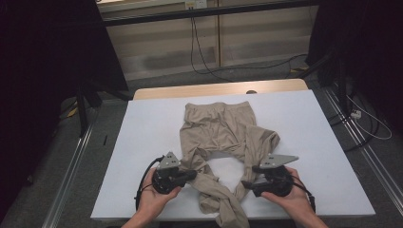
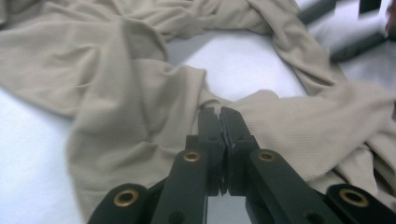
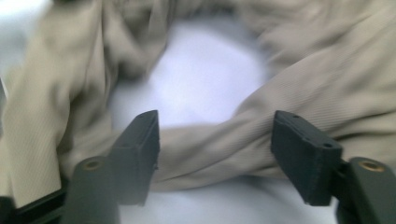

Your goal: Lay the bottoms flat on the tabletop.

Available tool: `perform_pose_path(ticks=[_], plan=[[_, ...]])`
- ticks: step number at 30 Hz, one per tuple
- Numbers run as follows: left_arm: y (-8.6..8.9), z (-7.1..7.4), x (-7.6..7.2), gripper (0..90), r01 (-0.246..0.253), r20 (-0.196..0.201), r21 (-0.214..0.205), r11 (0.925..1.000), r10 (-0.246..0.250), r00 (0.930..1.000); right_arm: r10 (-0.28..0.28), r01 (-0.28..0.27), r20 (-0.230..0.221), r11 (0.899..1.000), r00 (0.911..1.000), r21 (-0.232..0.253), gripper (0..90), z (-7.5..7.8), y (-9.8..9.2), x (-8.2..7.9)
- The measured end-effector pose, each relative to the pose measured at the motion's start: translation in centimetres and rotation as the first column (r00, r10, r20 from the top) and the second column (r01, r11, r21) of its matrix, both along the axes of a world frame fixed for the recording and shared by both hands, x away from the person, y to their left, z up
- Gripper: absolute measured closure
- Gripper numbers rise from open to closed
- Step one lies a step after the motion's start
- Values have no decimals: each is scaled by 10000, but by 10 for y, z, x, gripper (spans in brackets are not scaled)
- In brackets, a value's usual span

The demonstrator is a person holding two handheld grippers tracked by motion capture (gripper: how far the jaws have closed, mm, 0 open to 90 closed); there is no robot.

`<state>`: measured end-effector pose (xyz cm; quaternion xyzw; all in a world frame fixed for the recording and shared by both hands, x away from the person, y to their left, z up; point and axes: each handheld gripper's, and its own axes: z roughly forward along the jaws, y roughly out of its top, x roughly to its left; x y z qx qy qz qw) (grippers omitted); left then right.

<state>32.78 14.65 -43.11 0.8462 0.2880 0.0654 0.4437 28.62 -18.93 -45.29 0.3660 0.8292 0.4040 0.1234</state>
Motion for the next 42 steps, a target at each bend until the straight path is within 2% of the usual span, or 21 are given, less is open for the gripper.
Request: perform_pose_path(ticks=[1, 3, 4, 5, 6, 8, 13, 16, 18, 20, 21, 23, 26, 28, 31, 33, 35, 39, 40, 41, 42], plan=[[1, 0, 1, 883, -18, -20, -21, 10000, 18, 10000, 146, -150, -98, 9990, 9998, -418, 279, -6, 7, 0], [2, 0, 2, 883, -88, -65, -100, 9999, 88, 9999, 251, -194, 435, 9918, 9987, -1264, 330, -11, 18, -2], [1, 0, 2, 883, -83, -39, -99, 9999, 82, 10000, 254, -195, 433, 9913, 9987, -1304, 479, -9, 19, -2], [1, 0, 2, 883, -73, -36, -118, 9999, 72, 10000, 180, -116, 487, 9914, 9987, -1303, 735, -6, 18, -2], [1, 1, 1, 883, -72, -16, -113, 9999, 71, 10000, 100, -31, 508, 9910, 9987, -1341, 806, -4, 15, -1], [2, 1, 2, 883, -98, 8, -128, 9999, 98, 10000, -130, 191, 476, 9912, 9988, -1306, 832, -2, 4, 2], [4, 2, 3, 883, -217, 19, -174, 9996, 218, 9998, -1359, 1470, 1224, 9853, 9831, -872, 837, 15, -38, 11], [3, 1, 3, 883, -219, 18, -155, 9996, 219, 9998, -2250, 2404, 1639, 9673, 9605, -808, 836, 19, -66, 19], [2, 1, 3, 883, -134, 34, -110, 9999, 134, 9999, -2913, 3112, 1924, 9468, 9371, -818, 817, 22, -84, 25], [1, 0, 3, 883, -24, 35, -106, 9999, 24, 10000, -3491, 3629, 1885, 9308, 9179, -435, 678, 24, -97, 29], [-1, -1, 2, 883, 24, 29, -63, 10000, -24, 10000, -3582, 3683, 1862, 9295, 9149, -213, 571, 25, -99, 30], [-3, -2, 1, 882, 184, 9, -20, 9998, -184, 9998, -3582, 3656, 1989, 9308, 9122, -7, 479, 29, -94, 26], [-6, -3, -1, 871, 261, 16, -20, 9997, -261, 9997, -2904, 2914, 1940, 9563, 9370, 243, 426, 32, -72, 18], [-7, -4, -2, 783, 172, 36, -14, 9999, -172, 9998, -2032, 2007, 1648, 9791, 9652, 319, 435, 30, -51, 13], [-10, -4, -3, 672, 96, 229, -89, 9999, -94, 9997, -946, 941, 1225, 9955, 9879, 96, 459, 20, -20, 11], [-16, -6, -3, 587, 184, 373, 106, 9998, -188, 9991, -369, 365, 874, 9993, 9955, 55, 459, 13, -2, 13], [-25, -9, -4, 473, 375, 385, 378, 9986, -390, 9985, 176, -170, 707, 9998, 9973, -95, 435, 5, 13, 15], [-41, -15, -8, 428, 977, 477, 724, 9926, -1013, 9937, 733, -723, 99, 9939, 9973, -828, 377, -11, 30, 16], [-46, -17, -9, 422, 1113, 518, 885, 9898, -1162, 9919, 708, -693, 190, 9949, 9973, -733, 404, -12, 29, 14], [-49, -20, -10, 417, 1189, 510, 1107, 9867, -1252, 9908, 694, -685, 109, 9951, 9975, -713, 497, -11, 26, 14], [-52, -22, -11, 408, 1236, 486, 1155, 9856, -1299, 9903, 744, -746, -42, 9948, 9972, -687, 663, -8, 23, 14]])
